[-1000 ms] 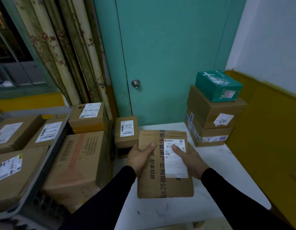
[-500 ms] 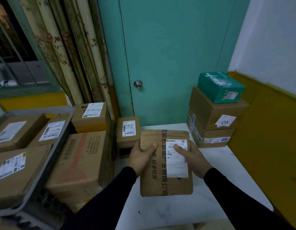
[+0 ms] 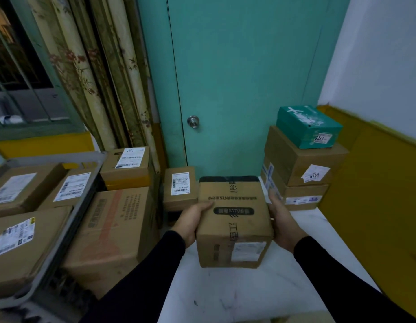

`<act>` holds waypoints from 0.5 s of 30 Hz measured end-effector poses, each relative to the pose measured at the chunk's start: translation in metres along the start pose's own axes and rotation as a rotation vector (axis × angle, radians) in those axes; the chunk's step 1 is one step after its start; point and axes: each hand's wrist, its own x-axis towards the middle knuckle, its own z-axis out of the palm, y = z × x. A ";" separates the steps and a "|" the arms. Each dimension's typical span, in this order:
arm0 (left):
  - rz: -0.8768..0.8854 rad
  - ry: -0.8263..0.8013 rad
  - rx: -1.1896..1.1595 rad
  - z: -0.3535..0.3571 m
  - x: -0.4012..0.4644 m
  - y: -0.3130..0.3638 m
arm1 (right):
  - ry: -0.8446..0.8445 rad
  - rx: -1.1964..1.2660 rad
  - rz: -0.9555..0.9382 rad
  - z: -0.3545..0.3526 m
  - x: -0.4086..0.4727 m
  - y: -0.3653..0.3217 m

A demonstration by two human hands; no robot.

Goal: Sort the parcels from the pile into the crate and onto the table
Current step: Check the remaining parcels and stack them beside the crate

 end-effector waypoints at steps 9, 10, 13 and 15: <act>0.115 0.045 0.281 0.005 0.004 -0.012 | -0.016 -0.202 -0.086 0.004 0.001 0.010; 0.127 0.043 0.288 0.005 0.003 -0.013 | -0.024 -0.216 -0.104 0.006 -0.001 0.009; 0.148 0.035 0.310 0.004 0.004 -0.015 | -0.059 -0.208 -0.136 0.007 0.001 0.010; 0.164 0.040 0.325 0.003 0.005 -0.017 | -0.057 -0.200 -0.136 0.008 0.000 0.013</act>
